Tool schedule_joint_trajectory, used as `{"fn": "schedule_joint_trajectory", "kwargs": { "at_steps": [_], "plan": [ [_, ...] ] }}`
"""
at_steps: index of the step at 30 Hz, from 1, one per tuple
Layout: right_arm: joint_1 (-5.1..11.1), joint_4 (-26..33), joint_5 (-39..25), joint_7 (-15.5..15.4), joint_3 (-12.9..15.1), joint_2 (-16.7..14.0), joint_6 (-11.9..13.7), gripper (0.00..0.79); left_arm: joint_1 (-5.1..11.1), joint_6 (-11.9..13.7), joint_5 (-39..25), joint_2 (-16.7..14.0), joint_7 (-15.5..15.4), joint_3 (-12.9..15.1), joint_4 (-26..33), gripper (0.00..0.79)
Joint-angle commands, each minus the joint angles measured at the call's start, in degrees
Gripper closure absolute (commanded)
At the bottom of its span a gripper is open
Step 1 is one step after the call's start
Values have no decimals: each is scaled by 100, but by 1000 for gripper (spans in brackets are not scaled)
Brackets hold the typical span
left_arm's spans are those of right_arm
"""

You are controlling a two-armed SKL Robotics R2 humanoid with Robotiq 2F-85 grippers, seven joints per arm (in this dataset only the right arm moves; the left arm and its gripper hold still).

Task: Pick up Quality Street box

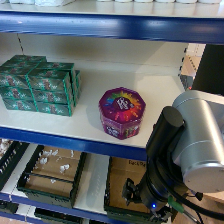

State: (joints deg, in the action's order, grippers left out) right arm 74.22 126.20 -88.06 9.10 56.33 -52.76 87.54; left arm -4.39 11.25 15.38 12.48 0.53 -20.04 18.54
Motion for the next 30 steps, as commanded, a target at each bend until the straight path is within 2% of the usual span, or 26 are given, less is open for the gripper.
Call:
{"fn": "schedule_joint_trajectory", "kwargs": {
  "at_steps": [1, 6, 14, 30],
  "plan": [
    [-19, -4, -1, 17, -110, -30, 16, 56, 0, 0, 0, 0, 0, 0, 0, 785],
    [-23, -8, 41, 52, -258, -62, 51, 42, 0, 0, 0, 0, 0, 0, 0, 785],
    [-22, -45, 261, 136, -344, -93, 53, 23, 0, 0, 0, 0, 0, 0, 0, 785],
    [44, -453, 396, 377, -570, -36, 35, 0, 0, 0, 0, 0, 0, 0, 0, 785]
  ]
}}
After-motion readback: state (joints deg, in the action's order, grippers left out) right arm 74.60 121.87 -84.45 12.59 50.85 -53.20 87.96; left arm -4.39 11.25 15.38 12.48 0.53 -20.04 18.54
